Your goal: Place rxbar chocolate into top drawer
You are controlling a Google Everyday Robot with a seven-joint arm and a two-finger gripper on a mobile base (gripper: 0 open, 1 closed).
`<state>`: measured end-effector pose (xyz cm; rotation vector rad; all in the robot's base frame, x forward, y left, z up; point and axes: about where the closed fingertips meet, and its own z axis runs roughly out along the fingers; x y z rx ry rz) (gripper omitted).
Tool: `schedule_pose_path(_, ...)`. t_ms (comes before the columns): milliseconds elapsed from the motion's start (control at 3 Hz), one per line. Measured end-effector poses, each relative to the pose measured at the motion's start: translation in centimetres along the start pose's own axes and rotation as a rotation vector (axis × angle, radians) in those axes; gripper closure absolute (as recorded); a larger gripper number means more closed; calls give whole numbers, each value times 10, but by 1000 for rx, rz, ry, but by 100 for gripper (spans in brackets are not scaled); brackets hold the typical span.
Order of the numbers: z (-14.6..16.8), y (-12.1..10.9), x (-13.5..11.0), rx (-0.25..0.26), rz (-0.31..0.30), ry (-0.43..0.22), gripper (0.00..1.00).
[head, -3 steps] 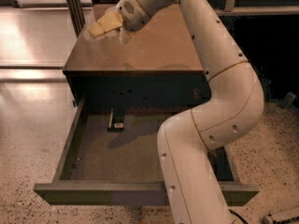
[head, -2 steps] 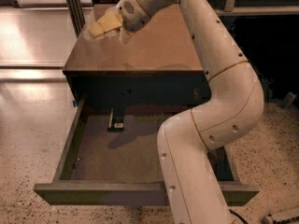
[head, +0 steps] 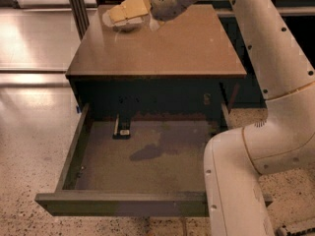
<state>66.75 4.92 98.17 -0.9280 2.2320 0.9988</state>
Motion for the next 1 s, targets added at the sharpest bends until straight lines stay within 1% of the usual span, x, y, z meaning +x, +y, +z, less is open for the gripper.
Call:
schedule_pose_path(333,-40,-17,14,198,118,-129,0)
schedule_pose_path(667,-85,-10,27,373,181,-269,0)
schedule_pose_path(1000,-145,39,48,510,186,-386,0)
